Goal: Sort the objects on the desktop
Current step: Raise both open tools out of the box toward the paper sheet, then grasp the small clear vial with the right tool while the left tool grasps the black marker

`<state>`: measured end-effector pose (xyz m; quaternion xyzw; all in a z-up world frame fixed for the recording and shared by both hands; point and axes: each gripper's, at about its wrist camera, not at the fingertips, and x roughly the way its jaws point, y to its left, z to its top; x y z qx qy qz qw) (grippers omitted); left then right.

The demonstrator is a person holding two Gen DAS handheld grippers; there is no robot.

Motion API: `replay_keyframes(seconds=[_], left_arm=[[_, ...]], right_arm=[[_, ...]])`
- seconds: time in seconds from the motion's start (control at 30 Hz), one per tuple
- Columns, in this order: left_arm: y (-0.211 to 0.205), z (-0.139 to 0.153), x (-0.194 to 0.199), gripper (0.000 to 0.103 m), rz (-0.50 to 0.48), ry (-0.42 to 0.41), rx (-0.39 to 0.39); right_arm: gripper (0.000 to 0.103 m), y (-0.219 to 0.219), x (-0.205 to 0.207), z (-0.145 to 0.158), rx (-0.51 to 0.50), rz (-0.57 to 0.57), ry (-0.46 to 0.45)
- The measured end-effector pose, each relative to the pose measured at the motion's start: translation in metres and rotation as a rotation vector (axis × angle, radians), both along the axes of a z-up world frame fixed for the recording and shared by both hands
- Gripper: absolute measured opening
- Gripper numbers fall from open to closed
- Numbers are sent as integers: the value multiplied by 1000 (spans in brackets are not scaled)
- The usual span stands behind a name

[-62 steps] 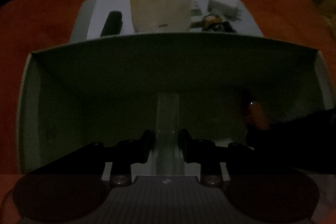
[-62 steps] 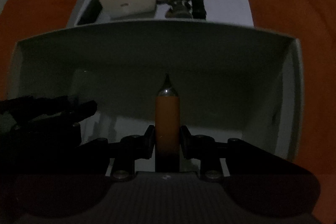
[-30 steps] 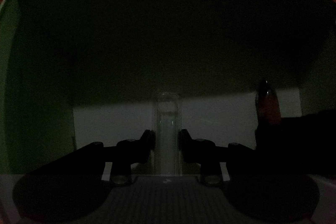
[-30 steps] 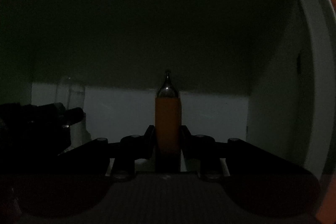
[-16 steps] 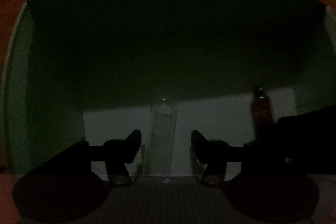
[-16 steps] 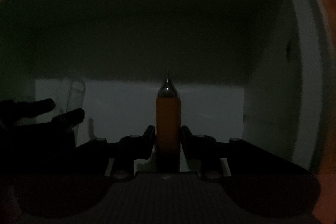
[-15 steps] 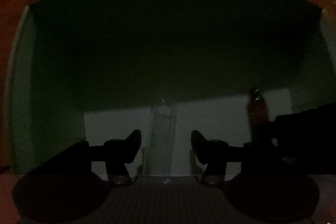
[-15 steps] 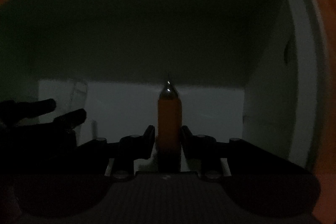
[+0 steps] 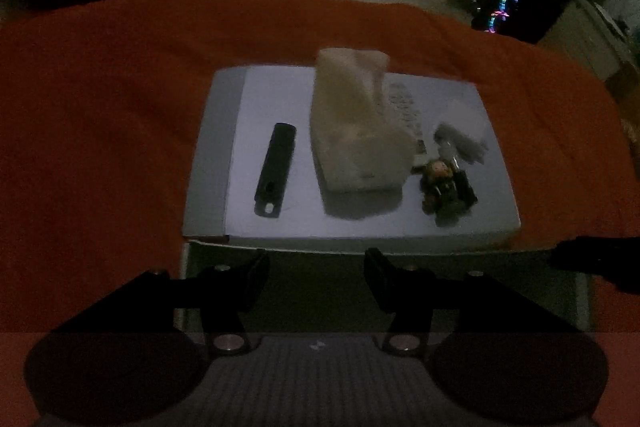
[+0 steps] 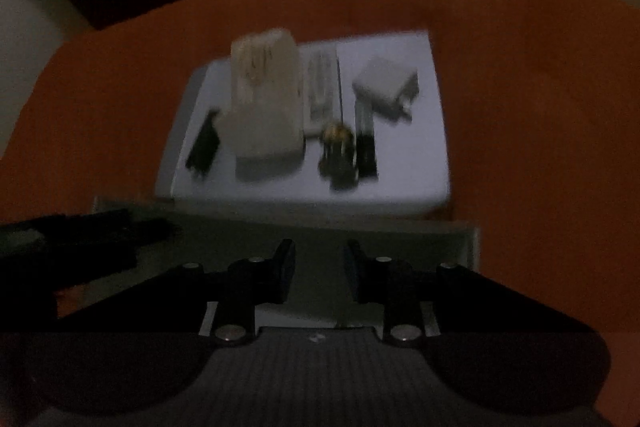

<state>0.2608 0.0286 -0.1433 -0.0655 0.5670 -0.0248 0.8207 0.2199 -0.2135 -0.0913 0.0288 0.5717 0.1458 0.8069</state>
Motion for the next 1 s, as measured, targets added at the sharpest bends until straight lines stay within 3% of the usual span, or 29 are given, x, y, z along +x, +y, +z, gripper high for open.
replay_keyframes(seconds=[0.2, 0.43, 0.57, 0.7, 1.0], left_arm=[[18, 7, 12, 48, 18, 80, -89], [26, 26, 13, 48, -8, 36, -138], [30, 37, 26, 49, 1, -27, -113], [28, 29, 45, 48, -15, -53, -55], [32, -23, 82, 48, -69, 20, 30]], right_arm=[[30, 8, 42, -2, -4, -2, -8], [30, 6, 64, 1, 8, 2, -25], [30, 7, 72, 7, 15, 9, -39], [30, 10, 83, 7, 18, 14, -51], [30, 8, 116, -23, 7, -7, 7]])
